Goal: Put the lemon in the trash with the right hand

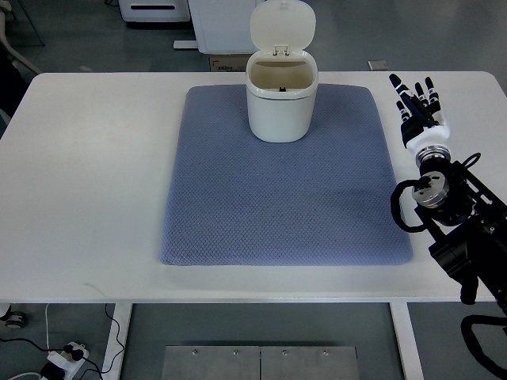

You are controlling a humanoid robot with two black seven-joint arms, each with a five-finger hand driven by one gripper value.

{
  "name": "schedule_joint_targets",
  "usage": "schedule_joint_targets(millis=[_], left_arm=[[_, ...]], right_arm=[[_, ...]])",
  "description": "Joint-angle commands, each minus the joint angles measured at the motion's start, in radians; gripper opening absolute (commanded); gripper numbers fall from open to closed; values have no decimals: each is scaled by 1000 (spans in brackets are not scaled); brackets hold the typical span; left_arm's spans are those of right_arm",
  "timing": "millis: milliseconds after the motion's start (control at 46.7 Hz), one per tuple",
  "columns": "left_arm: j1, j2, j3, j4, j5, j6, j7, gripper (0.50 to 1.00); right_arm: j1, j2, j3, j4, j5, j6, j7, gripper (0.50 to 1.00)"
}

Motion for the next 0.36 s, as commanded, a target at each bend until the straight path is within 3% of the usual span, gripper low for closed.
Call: schedule_joint_targets(millis=[0, 342], left_arm=[[0, 0, 0, 0, 0, 0, 0, 1000], [0, 0, 0, 0, 0, 0, 0, 1000]], right_arm=[[-6, 8, 2, -2, 0, -1, 0, 1000], [-11, 22, 44, 0, 0, -3, 7, 1000]])
